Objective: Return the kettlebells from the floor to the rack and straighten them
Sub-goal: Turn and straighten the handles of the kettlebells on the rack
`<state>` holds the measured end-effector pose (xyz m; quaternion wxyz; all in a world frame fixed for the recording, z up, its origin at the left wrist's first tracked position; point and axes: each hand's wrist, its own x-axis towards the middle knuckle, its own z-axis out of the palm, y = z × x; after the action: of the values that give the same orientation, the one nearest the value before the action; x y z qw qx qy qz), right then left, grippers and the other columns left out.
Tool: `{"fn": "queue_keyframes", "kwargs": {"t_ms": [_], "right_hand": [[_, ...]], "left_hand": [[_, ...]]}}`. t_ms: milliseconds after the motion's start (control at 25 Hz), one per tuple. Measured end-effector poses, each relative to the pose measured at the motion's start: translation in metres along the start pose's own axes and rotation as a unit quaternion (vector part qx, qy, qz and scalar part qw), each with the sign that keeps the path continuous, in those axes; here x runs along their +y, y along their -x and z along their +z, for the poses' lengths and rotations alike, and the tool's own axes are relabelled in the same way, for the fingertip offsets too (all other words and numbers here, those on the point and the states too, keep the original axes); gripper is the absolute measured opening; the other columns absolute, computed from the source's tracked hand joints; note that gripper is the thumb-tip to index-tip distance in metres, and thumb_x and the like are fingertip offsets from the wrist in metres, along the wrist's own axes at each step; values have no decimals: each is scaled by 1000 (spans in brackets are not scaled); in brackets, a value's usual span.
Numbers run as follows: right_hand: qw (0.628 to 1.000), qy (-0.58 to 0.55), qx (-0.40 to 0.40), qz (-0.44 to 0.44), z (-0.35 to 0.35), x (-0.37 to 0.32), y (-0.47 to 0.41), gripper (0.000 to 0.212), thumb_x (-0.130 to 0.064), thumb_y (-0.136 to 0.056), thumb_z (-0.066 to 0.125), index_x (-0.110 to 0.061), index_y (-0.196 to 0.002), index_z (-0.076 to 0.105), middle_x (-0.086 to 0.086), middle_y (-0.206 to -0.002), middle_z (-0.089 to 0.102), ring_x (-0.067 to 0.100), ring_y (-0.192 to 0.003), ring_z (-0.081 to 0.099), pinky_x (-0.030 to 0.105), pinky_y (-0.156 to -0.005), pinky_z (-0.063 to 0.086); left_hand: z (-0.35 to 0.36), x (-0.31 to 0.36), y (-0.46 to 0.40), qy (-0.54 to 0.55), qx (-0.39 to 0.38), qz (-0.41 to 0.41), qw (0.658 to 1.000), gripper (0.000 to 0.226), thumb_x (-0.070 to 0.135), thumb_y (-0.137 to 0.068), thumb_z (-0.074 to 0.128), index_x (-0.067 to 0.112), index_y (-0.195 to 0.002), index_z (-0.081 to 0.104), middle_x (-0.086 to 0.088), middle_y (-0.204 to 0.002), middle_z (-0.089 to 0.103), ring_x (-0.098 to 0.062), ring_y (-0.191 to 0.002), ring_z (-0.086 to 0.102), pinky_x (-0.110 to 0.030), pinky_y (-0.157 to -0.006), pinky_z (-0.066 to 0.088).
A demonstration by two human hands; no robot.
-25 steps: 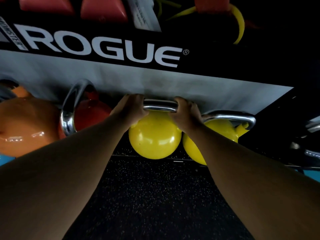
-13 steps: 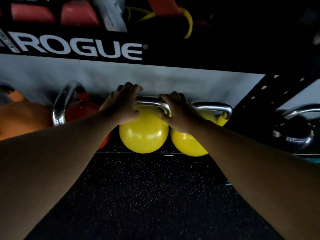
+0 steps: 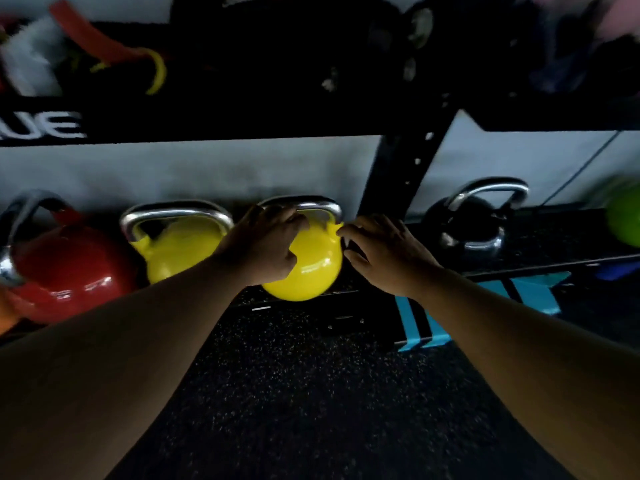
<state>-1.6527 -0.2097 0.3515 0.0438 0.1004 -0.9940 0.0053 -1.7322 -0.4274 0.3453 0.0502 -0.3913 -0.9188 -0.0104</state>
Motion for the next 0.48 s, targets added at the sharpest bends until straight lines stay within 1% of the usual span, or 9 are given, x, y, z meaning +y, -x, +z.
{"fn": "queue_keyframes", "kwargs": {"t_ms": [80,200,240,320,400,480], "right_hand": [[1000,9,-3,24,-11,44,35,38,-36,-93,52,-24,-129,56,5,-122,59,31,-117,51,44,-99,40],[998,5,-5,67,-26,107,83,39,-35,-94,53,-22,-131,55,6,-128,58,31,-120,50,45,-100,38],[996,8,-9,83,-31,128,100,38,-35,-94,52,-23,-130,55,6,-129,57,31,-120,49,45,-100,38],[993,20,-17,113,-41,167,131,37,-38,-94,50,-26,-128,54,4,-129,56,30,-119,49,45,-99,38],[990,20,-14,140,-48,201,154,34,-38,-93,49,-28,-126,54,4,-129,56,30,-118,49,43,-98,38],[987,10,-3,162,-51,231,167,36,-36,-93,51,-29,-128,54,5,-131,56,31,-117,50,43,-96,37]], "left_hand": [[-5,43,-24,7,-11,30,999,55,26,-71,68,21,-126,62,-4,-134,59,-32,-128,51,-43,-105,41],[-13,101,-57,2,-33,60,998,44,24,-73,63,22,-117,62,-4,-119,62,-30,-116,56,-43,-94,46],[-16,122,-69,0,-35,67,997,43,24,-74,61,23,-116,61,-2,-117,62,-28,-113,56,-42,-91,46],[-23,164,-93,2,-28,77,997,44,24,-75,60,24,-119,61,0,-119,61,-26,-112,56,-39,-90,46],[-28,200,-118,26,-22,82,996,44,22,-77,60,23,-121,61,-1,-121,60,-26,-115,55,-37,-92,46],[-28,227,-145,50,-33,79,995,43,21,-82,58,21,-125,58,-3,-125,56,-27,-119,51,-40,-93,47]]}}
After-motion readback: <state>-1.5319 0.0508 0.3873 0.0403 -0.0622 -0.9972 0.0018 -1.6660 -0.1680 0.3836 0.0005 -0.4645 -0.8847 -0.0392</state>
